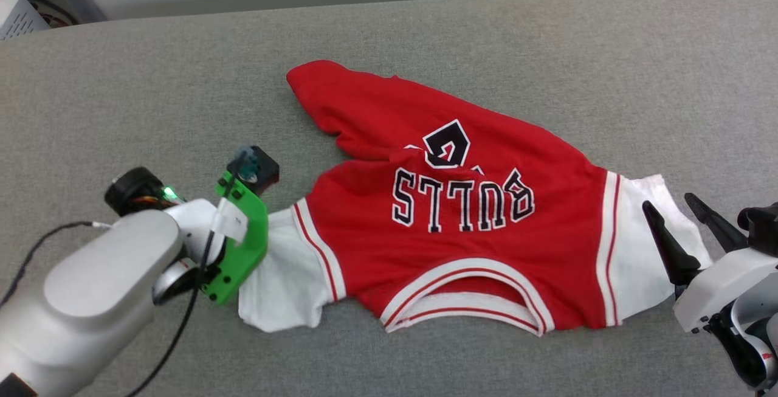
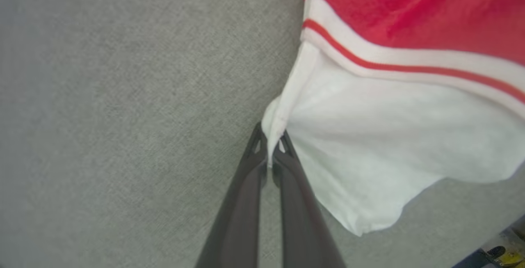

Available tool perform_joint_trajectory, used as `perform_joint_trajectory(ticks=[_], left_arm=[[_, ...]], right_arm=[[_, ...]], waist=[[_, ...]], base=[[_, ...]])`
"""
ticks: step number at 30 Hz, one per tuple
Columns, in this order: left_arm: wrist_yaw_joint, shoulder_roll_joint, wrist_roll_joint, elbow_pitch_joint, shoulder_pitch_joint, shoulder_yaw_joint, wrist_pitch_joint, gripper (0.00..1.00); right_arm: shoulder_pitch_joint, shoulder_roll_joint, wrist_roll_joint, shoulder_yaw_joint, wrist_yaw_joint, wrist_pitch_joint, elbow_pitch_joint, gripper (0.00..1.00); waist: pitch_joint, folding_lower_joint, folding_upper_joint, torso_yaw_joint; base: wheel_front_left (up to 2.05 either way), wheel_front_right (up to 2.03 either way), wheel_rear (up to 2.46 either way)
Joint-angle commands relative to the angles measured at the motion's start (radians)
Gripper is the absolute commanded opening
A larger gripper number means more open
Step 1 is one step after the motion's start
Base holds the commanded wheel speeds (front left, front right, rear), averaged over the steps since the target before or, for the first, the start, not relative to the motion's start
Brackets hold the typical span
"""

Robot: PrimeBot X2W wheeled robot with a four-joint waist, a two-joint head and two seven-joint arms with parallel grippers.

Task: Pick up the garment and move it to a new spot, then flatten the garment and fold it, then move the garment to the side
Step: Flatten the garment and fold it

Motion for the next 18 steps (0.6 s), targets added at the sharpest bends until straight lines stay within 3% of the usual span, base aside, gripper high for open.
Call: perform_joint_trajectory(ticks=[1, 7, 18], left_arm=[[0.002, 0.025, 0.008, 0.012, -0.038, 0.003, -0.002, 0.00], [0.002, 0.044, 0.046, 0.091, -0.101, -0.009, -0.025, 0.00], [0.011, -0.070, 0.035, 0.371, -0.035, -0.026, -0.153, 0.00]], right_arm=[[0.002, -0.003, 0.006, 0.004, -0.001, -0.009, 0.005, 1.00], [-0.015, -0.006, 0.012, 0.022, -0.001, -0.017, 0.010, 1.00], [-0.048, -0.009, 0.022, 0.056, -0.001, -0.033, 0.046, 1.00]], waist=[[-0.010, 0.0000, 0.0000, 0.002], [0.001, 0.0000, 0.0000, -0.016], [0.024, 0.0000, 0.0000, -0.047]], base=[[0.00, 0.00, 0.00], [0.00, 0.00, 0.00], [0.00, 0.00, 0.00]])
